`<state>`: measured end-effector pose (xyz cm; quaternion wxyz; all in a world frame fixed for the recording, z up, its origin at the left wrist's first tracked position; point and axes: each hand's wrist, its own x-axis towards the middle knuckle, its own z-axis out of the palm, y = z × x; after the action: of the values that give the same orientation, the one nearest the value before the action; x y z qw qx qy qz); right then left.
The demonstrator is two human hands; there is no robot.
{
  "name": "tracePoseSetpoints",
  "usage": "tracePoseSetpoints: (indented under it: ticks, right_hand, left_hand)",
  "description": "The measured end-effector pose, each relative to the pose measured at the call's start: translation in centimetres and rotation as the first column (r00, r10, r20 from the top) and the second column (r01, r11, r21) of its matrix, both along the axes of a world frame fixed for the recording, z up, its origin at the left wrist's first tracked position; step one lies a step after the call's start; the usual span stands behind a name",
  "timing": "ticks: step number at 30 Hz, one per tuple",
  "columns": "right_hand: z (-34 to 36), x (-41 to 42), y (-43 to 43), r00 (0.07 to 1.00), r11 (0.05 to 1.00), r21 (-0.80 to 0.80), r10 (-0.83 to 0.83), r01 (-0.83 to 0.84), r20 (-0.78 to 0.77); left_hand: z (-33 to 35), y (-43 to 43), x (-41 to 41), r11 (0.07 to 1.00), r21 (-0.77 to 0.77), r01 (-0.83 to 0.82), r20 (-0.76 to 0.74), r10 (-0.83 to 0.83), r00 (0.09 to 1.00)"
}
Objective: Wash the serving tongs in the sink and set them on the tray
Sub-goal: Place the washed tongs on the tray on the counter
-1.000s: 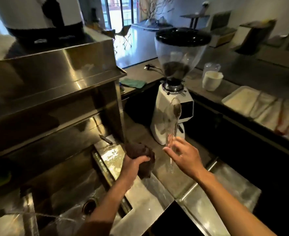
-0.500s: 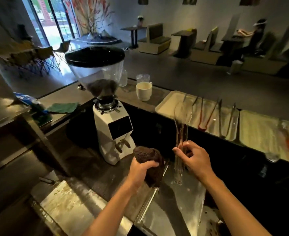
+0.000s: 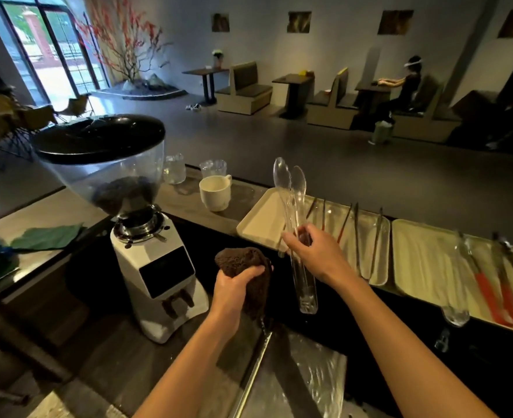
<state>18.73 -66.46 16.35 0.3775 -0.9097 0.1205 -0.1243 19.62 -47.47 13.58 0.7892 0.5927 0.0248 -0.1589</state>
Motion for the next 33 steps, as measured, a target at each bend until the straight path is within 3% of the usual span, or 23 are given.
tracePoseSetpoints:
  ticks: [7,13,17,22,30,33]
  right_hand:
    - [3.4,10.1,-1.8,0.989,0.999,-0.049,0.016,-0.023,-0.149]
    - [3.1,16.8,-1.4,0.942,0.949,-0.304,-0.022,-0.086,-0.335]
    - [0.8,19.2,-0.9,0.935,0.927,-0.374,-0.117,-0.017,-0.334]
    - [-0.9,19.7,0.3,0.916,0.950,-0.305,-0.186,0.074,-0.357]
    - [-1.2,18.5,0.9,0.952,0.812,-0.582,-0.202,0.031,-0.230]
    - [-0.4,16.9,1.4,0.973,0.802,-0.593,-0.189,0.073,-0.135]
  left_hand:
    - [0.4,-1.2,3.1,0.998,-0.031,-0.054,-0.089,0.051,0.995]
    - [-0.3,-0.5,4.3,0.991,-0.044,-0.124,-0.195,0.113,0.974]
    - [-1.1,-0.2,4.4,0.990,-0.019,-0.142,-0.220,0.134,0.966]
    - [-1.8,0.3,4.7,0.978,0.026,-0.206,-0.282,0.205,0.937]
    - [-2.8,1.7,4.4,0.983,0.019,-0.181,-0.260,0.179,0.949]
    - [-2.8,2.2,4.2,0.983,-0.017,-0.183,-0.231,0.175,0.957]
